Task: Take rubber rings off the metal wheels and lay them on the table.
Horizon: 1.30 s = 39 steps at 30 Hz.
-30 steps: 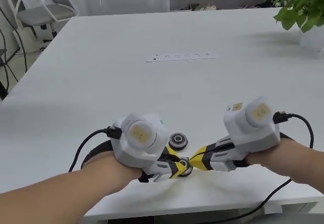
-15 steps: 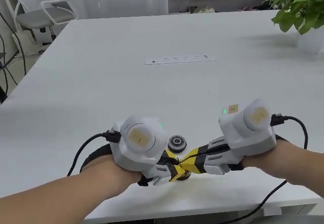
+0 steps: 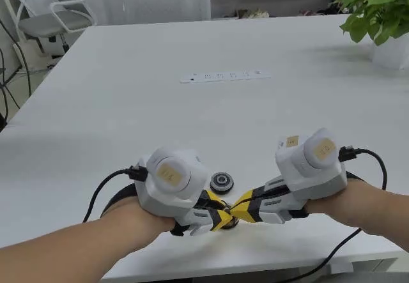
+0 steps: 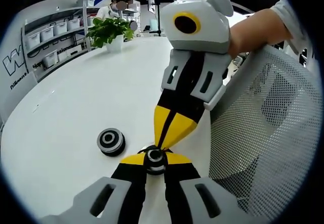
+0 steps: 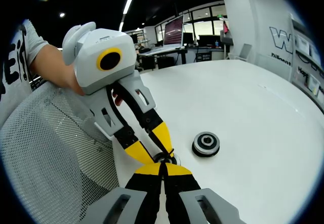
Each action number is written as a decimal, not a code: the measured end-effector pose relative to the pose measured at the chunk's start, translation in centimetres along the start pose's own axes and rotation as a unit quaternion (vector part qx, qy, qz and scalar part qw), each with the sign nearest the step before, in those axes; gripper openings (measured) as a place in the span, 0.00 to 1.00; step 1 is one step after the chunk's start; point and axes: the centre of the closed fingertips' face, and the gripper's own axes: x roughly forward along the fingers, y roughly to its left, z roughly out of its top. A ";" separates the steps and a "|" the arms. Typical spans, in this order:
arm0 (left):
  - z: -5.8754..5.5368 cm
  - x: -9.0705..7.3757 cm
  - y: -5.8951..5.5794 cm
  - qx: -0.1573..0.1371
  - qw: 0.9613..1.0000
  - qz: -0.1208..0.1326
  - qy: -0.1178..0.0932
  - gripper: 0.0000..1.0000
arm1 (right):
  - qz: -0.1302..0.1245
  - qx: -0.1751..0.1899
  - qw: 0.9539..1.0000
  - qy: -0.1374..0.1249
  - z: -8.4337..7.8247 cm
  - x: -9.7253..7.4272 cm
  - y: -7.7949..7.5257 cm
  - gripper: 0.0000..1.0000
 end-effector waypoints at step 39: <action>1.4 -9.5 0.6 -0.046 0.997 0.006 -0.054 0.54 | 0.015 -0.002 0.999 -0.032 3.7 -1.1 1.1 0.00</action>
